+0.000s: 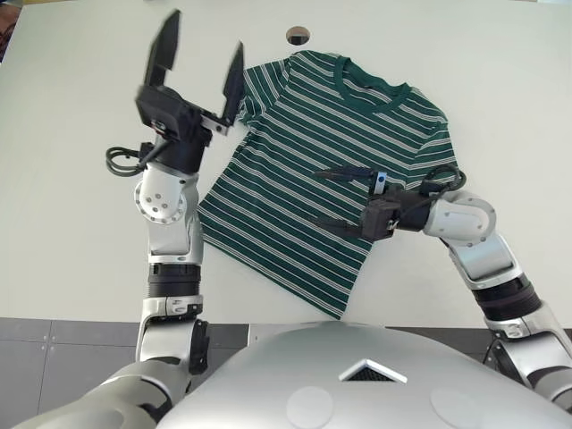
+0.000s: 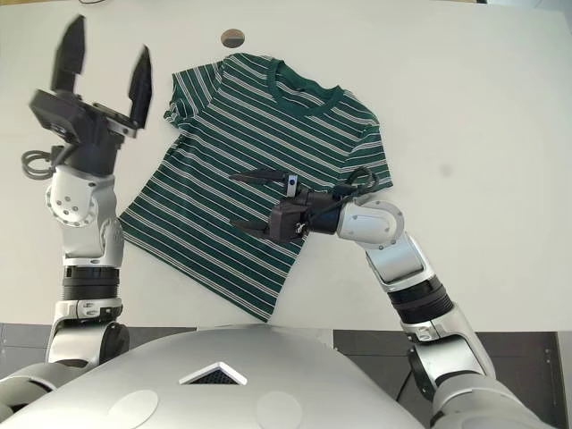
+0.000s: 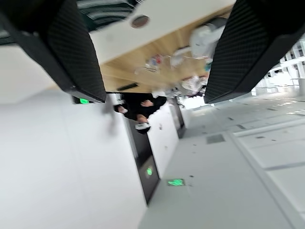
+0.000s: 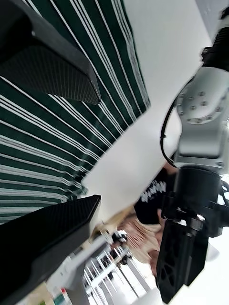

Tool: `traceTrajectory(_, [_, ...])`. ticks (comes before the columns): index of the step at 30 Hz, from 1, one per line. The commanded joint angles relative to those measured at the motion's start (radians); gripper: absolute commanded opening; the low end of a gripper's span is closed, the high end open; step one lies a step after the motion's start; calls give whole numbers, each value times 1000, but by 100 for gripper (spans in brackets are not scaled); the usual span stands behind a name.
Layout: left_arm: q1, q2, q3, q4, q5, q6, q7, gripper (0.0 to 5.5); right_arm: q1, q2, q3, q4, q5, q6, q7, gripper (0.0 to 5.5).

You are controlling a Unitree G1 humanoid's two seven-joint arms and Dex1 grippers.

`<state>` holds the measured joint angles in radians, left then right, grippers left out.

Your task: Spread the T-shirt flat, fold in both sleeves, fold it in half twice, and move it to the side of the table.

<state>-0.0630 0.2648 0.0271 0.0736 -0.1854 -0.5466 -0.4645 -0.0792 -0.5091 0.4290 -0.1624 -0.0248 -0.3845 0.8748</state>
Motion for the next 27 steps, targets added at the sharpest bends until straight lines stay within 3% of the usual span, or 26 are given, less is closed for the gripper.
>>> traceTrajectory(1, [38,36,-29,-23,-4,10,-58,377,18,-20,33,8,-33,20,20,354])
traceTrajectory(6, [78,71,-64,-117,-65,25,-147,377,62,-48,92,29,-73,24,54,354])
traceTrajectory(12, [129,79,-169,-254,-161,39,-267,377,61,-36,76,50,-72,24,20,354])
traceTrajectory(17, [112,73,-164,-296,-161,79,-250,377,59,-37,67,40,-57,22,11,354])
traceTrajectory(20, [54,24,-76,-265,-160,142,-111,377,21,69,-22,31,33,38,-98,354])
traceTrajectory(23, [11,-6,14,-227,-170,192,4,377,-46,225,-209,60,203,146,-306,354])
traceTrajectory(27, [21,-16,36,-237,-169,202,22,377,-51,250,-261,58,239,213,-349,354])
